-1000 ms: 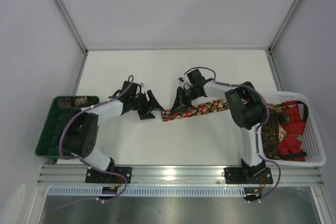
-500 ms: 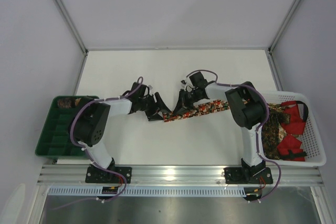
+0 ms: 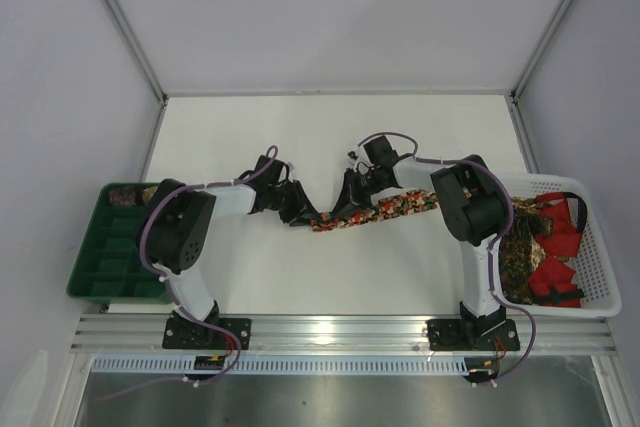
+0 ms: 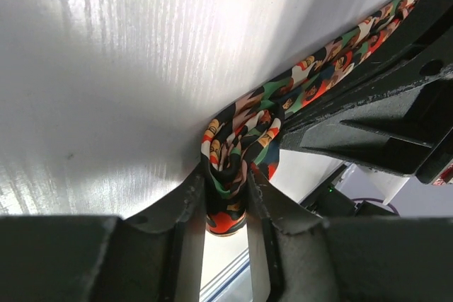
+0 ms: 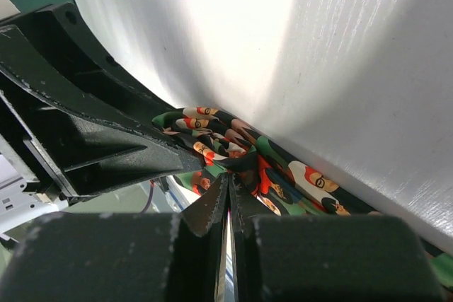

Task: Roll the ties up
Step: Roll the tie

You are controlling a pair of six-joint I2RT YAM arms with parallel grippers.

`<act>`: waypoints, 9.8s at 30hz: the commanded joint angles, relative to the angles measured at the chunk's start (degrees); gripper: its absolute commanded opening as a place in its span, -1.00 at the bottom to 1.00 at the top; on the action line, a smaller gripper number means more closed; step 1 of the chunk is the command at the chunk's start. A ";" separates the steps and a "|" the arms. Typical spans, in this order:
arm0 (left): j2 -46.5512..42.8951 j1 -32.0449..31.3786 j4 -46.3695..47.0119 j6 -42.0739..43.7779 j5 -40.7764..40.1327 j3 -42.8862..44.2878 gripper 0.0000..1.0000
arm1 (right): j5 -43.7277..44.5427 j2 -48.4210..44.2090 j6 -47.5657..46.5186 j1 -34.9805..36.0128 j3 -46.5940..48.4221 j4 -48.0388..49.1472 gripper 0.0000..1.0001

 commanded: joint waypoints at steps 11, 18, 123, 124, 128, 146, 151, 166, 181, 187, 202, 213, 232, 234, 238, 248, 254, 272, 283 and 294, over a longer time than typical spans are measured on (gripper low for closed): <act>-2.98 -0.25 -11.05 4.47 -4.11 4.27 -0.45 | 1.85 1.30 0.49 3.29 0.42 2.02 -0.86; -8.69 -0.25 -17.04 5.79 -8.67 5.68 -0.51 | 1.85 2.18 3.03 6.19 0.69 4.12 -0.87; 4.74 -17.91 -21.52 61.78 -16.85 21.41 1.00 | 6.51 -27.26 -2.59 -12.87 -11.79 -11.69 -0.77; 5.10 -18.35 -21.34 61.86 -16.59 21.32 1.00 | 6.42 -27.17 -2.59 -12.87 -11.79 -11.69 -0.78; 5.19 -19.58 -20.64 62.48 -16.85 19.92 1.00 | 6.25 -27.52 -2.24 -12.96 -12.23 -11.26 -0.78; 8.61 -28.99 -21.69 64.68 -41.90 19.12 0.72 | 5.63 -27.26 -1.71 -12.87 -13.81 -9.06 -0.80; 8.44 -29.16 -21.61 65.03 -42.52 18.78 0.34 | 5.54 -27.08 -1.88 -12.87 -13.73 -9.06 -0.80; 7.74 -29.16 -22.75 65.12 -41.81 19.30 0.44 | 4.84 -26.29 -2.06 -12.87 -13.99 -8.44 -0.80; -17.18 -19.86 -21.08 52.83 -27.24 17.65 1.00 | 4.66 -22.96 -2.33 -11.91 -12.68 -7.56 -0.80; -24.70 -5.97 -21.68 37.71 -11.42 11.40 0.94 | 4.05 -18.65 -0.83 -5.76 -6.35 -7.21 -0.80; -19.69 5.38 -13.26 14.76 4.41 -2.85 0.83 | 4.57 -8.28 1.46 4.62 2.80 -5.80 -0.80; -13.62 5.38 -9.39 12.64 8.19 -3.90 0.81 | 5.98 -6.26 -0.57 4.44 2.01 -6.68 -0.81; -0.09 4.85 0.01 9.75 14.70 0.76 0.68 | 5.89 -5.99 -1.71 1.98 -0.10 -6.07 -0.81; 0.35 4.68 -0.25 8.87 14.00 1.02 0.67 | 5.81 -5.73 -1.54 2.07 -0.45 -5.72 -0.81; 1.32 4.50 0.02 7.46 14.00 1.02 0.65 | 5.98 -5.99 -1.36 2.24 -1.68 -4.93 -0.81; 3.78 2.57 -1.39 6.75 12.95 2.77 0.62 | 7.83 -5.11 -2.32 1.54 -4.06 -3.35 -0.82; 6.15 1.16 -5.17 9.13 11.36 5.94 0.56 | 7.74 -4.41 -2.59 1.45 -3.97 -2.91 -0.81; 4.31 -1.47 -9.56 7.64 10.39 10.86 0.09 | 6.69 -4.76 -2.33 0.84 -4.23 -2.29 -0.82; 5.36 -3.67 -12.46 6.93 8.99 15.96 -0.11 | 6.25 -4.58 -0.66 1.80 -4.23 -0.62 -0.81; 5.98 -4.99 -13.61 5.79 8.72 18.95 0.01 | 6.68 -4.94 -0.30 1.37 -4.59 -0.36 -0.82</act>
